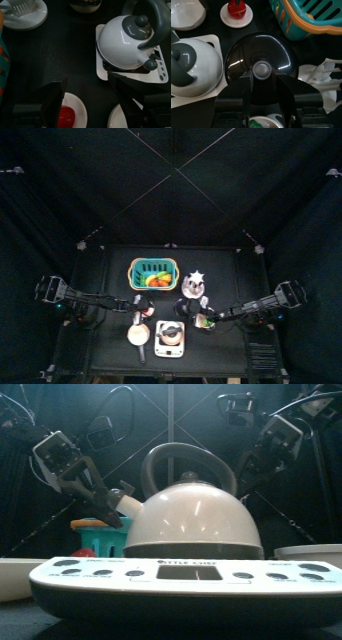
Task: Hand pot lid to other hand
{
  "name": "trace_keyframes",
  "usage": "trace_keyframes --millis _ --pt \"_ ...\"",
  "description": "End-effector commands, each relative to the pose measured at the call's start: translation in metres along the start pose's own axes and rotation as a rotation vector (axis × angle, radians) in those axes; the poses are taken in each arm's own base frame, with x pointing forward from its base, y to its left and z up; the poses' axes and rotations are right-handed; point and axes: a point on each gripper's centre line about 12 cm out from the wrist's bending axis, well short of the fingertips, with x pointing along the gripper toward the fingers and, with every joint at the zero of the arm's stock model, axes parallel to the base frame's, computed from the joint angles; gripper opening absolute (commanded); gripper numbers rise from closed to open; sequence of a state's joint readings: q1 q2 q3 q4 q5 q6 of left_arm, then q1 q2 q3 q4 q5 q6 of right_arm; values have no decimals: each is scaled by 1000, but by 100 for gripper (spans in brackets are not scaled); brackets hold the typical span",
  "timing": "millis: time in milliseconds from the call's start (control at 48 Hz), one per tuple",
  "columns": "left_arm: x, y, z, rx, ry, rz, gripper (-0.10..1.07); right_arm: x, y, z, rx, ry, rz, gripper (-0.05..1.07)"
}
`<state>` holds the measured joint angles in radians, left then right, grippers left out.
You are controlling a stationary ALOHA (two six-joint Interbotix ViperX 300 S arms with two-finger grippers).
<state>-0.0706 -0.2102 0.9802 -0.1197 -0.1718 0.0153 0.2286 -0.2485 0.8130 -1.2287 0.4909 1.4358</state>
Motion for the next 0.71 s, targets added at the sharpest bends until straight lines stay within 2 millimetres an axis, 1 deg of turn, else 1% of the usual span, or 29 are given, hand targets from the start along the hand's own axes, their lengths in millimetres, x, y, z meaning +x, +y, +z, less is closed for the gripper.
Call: trace_keyframes --millis 0,146,271,375,542,688 --pt "0 0 6 -3 -22 0 98 1 -1 16 4 -39 -1 65" --pt "2 3 13 -21 -55 10 98 11 -1 18 -6 -28 -16 65" --pt "2 13 28 -120 -123 47 98 19 -2 22 -28 -32 -34 65" --pt "4 20 43 -225 -197 77 98 21 -3 28 -50 -50 -42 65" --pt "14 30 59 -418 -269 127 98 24 -3 37 -82 -79 -50 65" --pt "27 31 64 -510 -268 146 98 24 -3 40 -91 -89 -52 65"
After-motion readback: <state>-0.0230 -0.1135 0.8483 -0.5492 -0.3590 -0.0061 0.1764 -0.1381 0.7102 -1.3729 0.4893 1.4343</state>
